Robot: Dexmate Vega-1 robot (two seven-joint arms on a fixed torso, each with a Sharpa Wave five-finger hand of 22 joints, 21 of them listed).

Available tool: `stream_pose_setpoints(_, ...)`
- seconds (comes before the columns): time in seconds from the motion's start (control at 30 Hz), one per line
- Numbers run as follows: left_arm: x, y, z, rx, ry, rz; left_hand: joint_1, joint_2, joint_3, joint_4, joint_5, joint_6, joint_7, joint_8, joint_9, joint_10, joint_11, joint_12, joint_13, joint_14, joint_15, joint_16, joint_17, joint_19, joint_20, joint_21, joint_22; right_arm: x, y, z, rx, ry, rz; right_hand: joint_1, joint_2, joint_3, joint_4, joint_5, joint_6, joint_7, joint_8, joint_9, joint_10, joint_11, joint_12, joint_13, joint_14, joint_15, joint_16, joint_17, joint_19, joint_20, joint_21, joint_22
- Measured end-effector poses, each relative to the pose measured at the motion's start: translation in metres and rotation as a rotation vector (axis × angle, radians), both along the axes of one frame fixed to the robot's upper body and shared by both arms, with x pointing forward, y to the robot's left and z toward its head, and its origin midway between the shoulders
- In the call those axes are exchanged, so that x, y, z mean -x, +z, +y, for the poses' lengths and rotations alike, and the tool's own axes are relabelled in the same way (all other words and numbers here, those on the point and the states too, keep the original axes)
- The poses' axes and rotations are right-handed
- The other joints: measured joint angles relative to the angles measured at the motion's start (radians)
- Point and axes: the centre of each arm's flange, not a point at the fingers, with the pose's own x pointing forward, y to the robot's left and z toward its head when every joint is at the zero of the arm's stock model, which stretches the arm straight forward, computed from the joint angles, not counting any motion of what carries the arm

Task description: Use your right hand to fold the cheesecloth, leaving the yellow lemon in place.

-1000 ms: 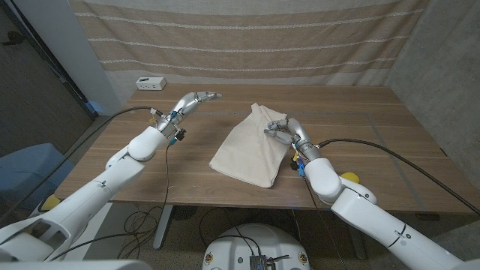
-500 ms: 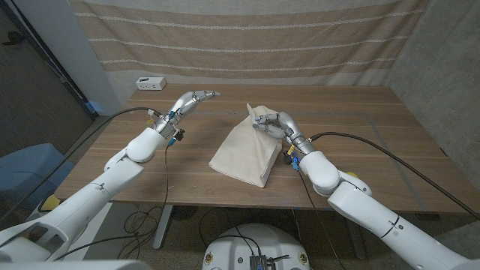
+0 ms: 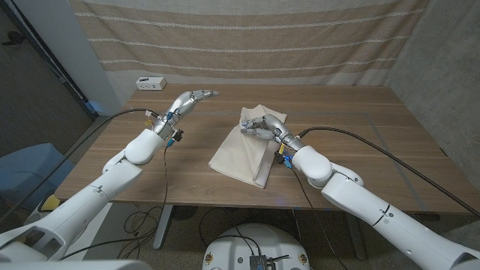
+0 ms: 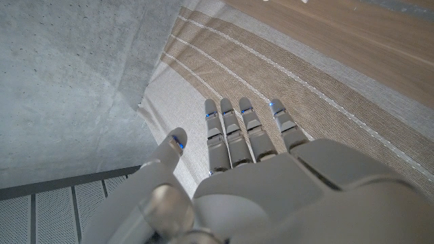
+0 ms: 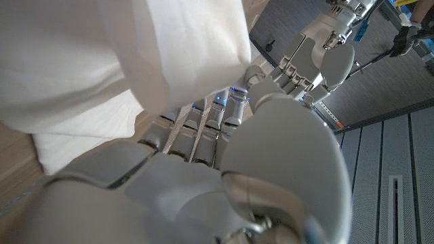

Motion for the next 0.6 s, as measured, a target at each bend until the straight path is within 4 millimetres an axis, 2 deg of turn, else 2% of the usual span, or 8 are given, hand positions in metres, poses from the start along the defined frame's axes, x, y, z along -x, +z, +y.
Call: stream_pose_setpoints(0.6, -0.001, 0.0, -0.001, 0.003, 0.005, 0.0, 0.0, 0.0, 0.004, 0.004, 0.0, 0.0, 0.0, 0.0, 0.0, 0.0, 0.0, 0.0, 0.0, 0.0, 0.0, 0.0, 0.002, 0.0, 0.0, 0.0, 0.0, -0.013, -0.015, 0.037, 0.079, 0.113, 0.093, -0.013, 0.005, 0.002, 0.002, -0.008, -0.006, -0.005, -0.006, -0.015, -0.004, -0.004, 0.0, 0.0, -0.011, 0.0, 0.0, 0.017, -0.005, -0.005, -0.001, 0.0)
